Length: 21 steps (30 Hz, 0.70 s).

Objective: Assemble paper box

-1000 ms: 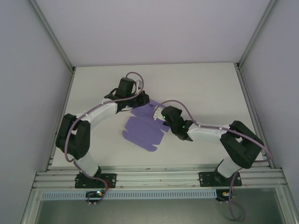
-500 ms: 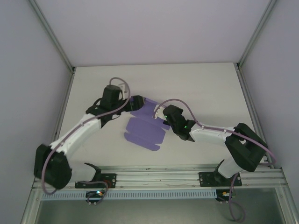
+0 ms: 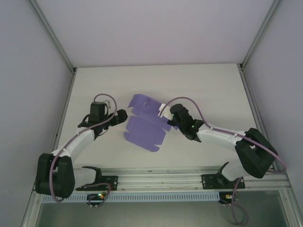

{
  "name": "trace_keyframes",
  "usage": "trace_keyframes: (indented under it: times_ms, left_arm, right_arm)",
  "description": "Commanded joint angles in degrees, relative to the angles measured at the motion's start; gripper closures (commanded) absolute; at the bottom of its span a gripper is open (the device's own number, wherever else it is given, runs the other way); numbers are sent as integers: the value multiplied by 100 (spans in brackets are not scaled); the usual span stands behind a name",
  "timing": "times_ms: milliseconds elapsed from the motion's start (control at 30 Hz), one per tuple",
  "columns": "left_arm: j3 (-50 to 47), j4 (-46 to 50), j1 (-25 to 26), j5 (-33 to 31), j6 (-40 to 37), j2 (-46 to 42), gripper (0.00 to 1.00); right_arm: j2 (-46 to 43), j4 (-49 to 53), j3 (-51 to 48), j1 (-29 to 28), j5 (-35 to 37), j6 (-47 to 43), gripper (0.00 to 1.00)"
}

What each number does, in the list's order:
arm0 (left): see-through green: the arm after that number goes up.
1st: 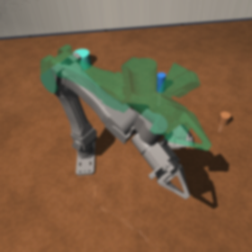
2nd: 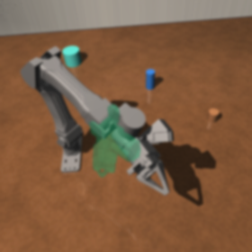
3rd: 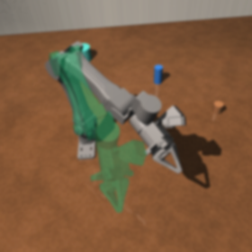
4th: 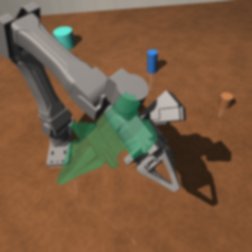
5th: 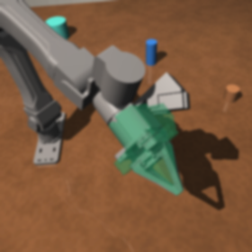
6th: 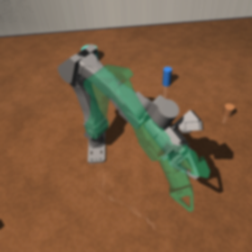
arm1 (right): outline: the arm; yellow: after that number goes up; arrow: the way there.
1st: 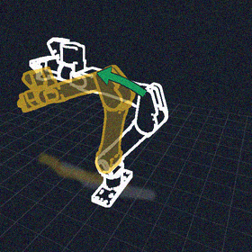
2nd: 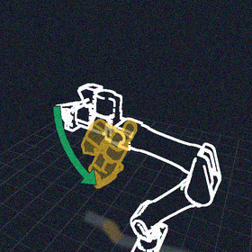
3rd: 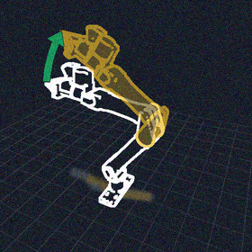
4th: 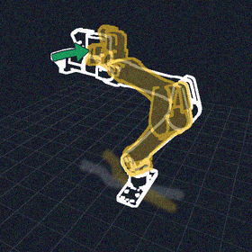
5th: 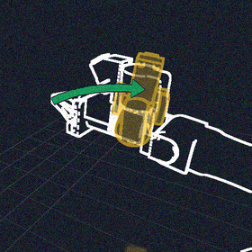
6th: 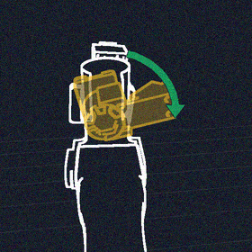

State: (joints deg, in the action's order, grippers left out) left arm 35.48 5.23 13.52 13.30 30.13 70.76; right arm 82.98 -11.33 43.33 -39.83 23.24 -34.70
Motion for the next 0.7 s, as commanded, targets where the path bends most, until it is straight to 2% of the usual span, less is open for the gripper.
trace_keyframes:
  times_ms: [0,67,133,233,433,533,600,667]
  left_arm:
    - [98,-965,8,485,-185,316,0]
    - [192,-1066,11,574,-240,602,1]
    - [240,-1297,25,740,-301,865,6]
    - [190,-1821,70,1005,-300,1097,7]
    - [-218,-3037,315,1534,-373,1128,7]
    - [-230,-3056,446,1561,-505,1206,8]
    - [-213,-3108,516,1629,-540,1326,14]
    - [-228,-3283,545,1706,-496,1468,25]
  right_arm:
    - [-189,87,-52,46,-464,298,100]
    - [-204,81,-63,55,-559,331,100]
    - [-194,81,-62,71,-649,348,99]
    - [-165,64,-63,81,-700,407,100]
    - [-130,46,-62,143,-792,569,99]
    - [-167,-27,-106,197,-979,648,99]
    - [-194,-67,-135,223,-1107,673,99]
    - [-229,-88,-165,257,-1261,665,99]
